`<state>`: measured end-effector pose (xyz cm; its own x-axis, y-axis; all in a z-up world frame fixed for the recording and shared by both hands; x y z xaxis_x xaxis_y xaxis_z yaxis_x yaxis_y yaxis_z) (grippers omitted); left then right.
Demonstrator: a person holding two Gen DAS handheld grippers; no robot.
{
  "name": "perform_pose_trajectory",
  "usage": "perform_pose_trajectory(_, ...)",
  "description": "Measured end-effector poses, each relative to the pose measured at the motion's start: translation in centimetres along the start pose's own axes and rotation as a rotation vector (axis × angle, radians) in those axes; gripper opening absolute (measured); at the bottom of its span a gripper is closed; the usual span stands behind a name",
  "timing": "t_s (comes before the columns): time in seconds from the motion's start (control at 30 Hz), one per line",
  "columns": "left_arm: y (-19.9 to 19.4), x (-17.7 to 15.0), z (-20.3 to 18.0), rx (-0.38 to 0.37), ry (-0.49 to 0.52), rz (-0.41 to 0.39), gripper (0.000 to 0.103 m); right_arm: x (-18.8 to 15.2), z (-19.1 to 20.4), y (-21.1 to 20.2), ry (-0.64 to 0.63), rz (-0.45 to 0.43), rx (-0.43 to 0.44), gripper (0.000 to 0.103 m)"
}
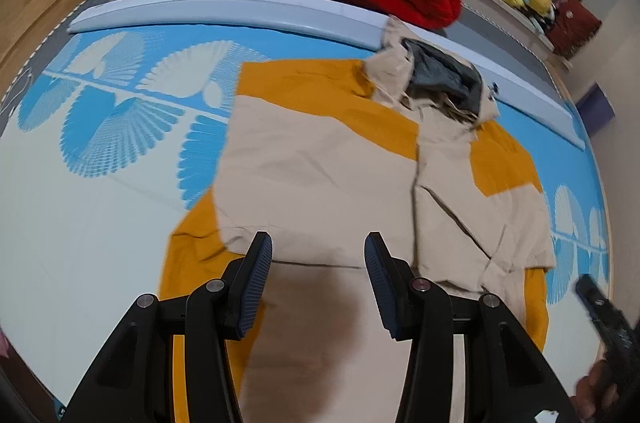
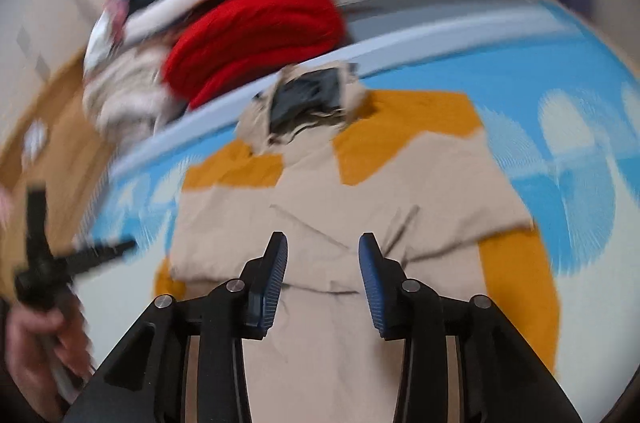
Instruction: Fold large clothes
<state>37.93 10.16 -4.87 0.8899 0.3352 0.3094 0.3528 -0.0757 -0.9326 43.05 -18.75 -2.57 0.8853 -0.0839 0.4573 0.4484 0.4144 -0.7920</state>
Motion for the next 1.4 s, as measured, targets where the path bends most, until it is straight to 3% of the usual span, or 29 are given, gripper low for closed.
perform_pose_trajectory(0.13,0.6,-0.5,-2.7,-0.010,0.097,-0.009,0.034,-1.8,-3.1,5.6,0.114,0.127,-0.025,0.039)
perform_pose_trajectory(0.23,1.0,-1.0,-4.9,-0.021,0.196,-0.023,0.025,-2.5,-5.2,9.2,0.267,0.213,0.012,0.039)
perform_pose_trajectory(0.37,1.7,-1.5,-7.2,-0.055,0.285,-0.031,0.021,-2.8,-7.3,11.5,0.352,0.245,-0.039,0.039)
perform_pose_trajectory(0.47,2.2,-1.8,-8.8,-0.091,0.322,-0.028,0.021,-3.2,-8.1,13.2,0.410,0.287,-0.019,0.039)
perform_pose_trajectory(0.6,2.9,-2.0,-10.4,-0.138,0.339,-0.020,0.021,-3.2,-7.5,14.0,0.396,0.295,0.004,0.036)
perform_pose_trajectory(0.67,3.1,-2.0,-10.9,-0.153,0.344,-0.018,0.021,-2.7,-6.5,13.6,0.369,0.275,0.029,0.006)
perform_pose_trajectory(0.7,3.2,-2.0,-11.2,-0.162,0.347,-0.019,0.021,-2.2,-5.8,13.1,0.360,0.250,0.053,0.004)
perform_pose_trajectory(0.83,3.7,-2.6,-12.3,-0.207,0.367,-0.005,0.021,0.3,-2.1,10.3,0.283,0.136,0.192,0.001)
perform_pose_trajectory(0.93,3.9,-3.0,-13.1,-0.236,0.385,0.003,0.039,1.9,1.8,8.0,0.158,0.058,0.309,0.001)
perform_pose_trajectory(1.0,3.8,-3.1,-13.5,-0.248,0.392,-0.013,0.049,2.0,4.0,7.4,0.105,0.056,0.378,0.001)
perform_pose_trajectory(1.1,3.5,-2.7,-13.3,-0.249,0.374,-0.038,0.049,1.4,5.6,7.0,0.045,0.084,0.419,0.001)
perform_pose_trajectory(1.17,3.3,-2.1,-12.7,-0.234,0.339,-0.060,0.041,0.8,6.5,7.3,0.021,0.108,0.439,0.001)
perform_pose_trajectory(1.2,3.3,-1.8,-12.2,-0.231,0.319,-0.066,0.022,0.6,6.7,7.2,0.016,0.115,0.448,0.001)
perform_pose_trajectory(1.23,3.3,-1.5,-11.8,-0.228,0.304,-0.064,0.012,0.4,7.1,7.2,0.007,0.126,0.453,0.001)
perform_pose_trajectory(1.33,3.2,-0.3,-9.2,-0.130,0.235,-0.089,0.004,0.5,6.8,7.6,0.022,0.134,0.401,0.005)
perform_pose_trajectory(1.4,2.8,0.8,-6.0,-0.066,0.121,-0.107,0.003,0.7,5.0,8.0,0.068,0.121,0.330,0.020)
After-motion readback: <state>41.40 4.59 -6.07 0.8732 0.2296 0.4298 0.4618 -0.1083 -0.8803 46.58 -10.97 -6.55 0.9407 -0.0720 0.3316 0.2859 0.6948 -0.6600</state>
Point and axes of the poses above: each gripper's, at about its wrist camera, not at the fingertips, and y roughly the way its jaws point, z to its left, x to its top, the point moved 6 cm from there along y, roughly the way its jaws point, and after that the axes turned 6 degrees about z, right-handed, at the moved point
